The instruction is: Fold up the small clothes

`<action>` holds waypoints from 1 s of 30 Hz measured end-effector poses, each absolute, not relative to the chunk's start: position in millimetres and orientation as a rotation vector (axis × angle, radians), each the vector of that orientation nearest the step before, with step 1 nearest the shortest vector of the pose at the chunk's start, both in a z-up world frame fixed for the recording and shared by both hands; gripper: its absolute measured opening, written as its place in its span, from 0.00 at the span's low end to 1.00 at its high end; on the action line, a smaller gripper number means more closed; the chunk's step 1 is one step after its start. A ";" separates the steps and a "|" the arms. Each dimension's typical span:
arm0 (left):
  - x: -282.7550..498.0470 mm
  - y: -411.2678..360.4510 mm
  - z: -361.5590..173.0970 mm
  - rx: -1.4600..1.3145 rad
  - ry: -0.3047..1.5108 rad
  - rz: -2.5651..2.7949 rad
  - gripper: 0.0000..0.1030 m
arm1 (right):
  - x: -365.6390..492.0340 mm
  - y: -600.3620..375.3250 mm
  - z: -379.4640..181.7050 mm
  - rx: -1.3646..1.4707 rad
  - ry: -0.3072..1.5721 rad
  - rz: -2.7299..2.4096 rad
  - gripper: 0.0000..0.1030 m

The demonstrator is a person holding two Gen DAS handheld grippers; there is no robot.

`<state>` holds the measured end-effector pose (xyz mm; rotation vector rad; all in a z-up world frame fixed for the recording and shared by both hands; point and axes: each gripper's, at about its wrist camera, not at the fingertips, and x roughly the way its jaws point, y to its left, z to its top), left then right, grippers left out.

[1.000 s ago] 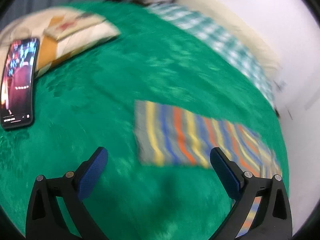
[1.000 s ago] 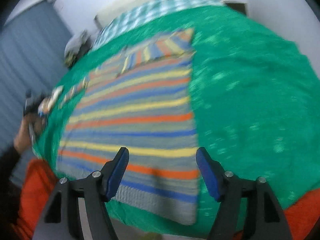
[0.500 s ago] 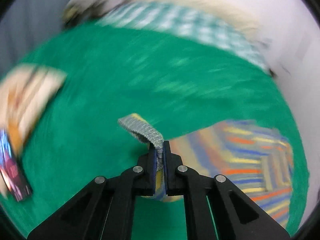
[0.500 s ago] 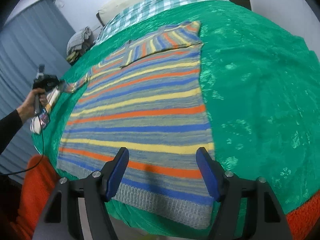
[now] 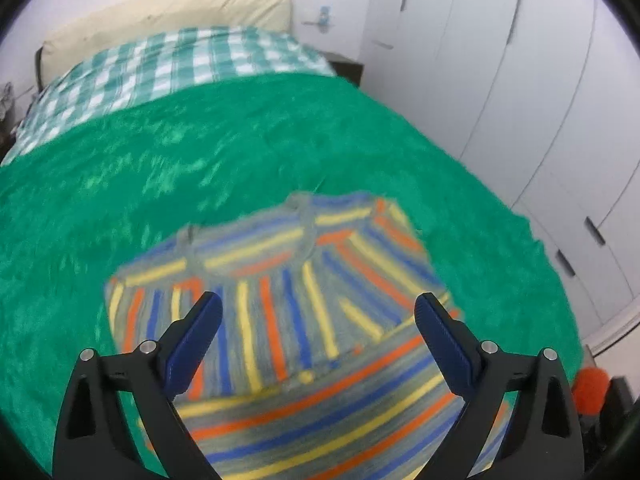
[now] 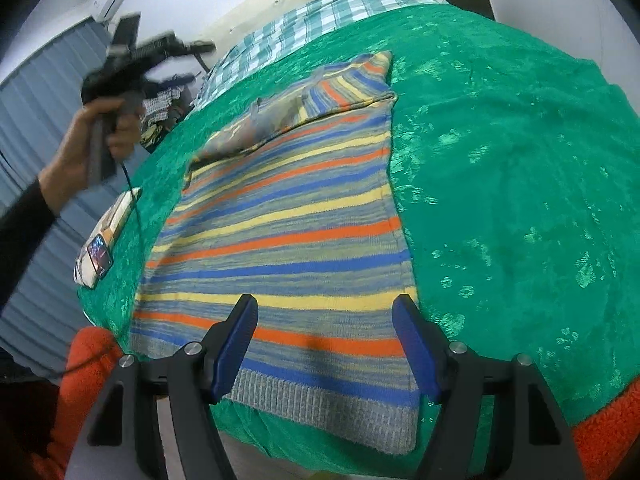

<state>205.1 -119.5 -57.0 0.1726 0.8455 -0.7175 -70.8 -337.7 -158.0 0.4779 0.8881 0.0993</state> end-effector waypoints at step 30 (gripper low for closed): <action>173.9 17.6 -156.0 0.024 1.026 -0.324 0.91 | -61.8 -335.9 -167.1 0.463 0.920 0.095 0.67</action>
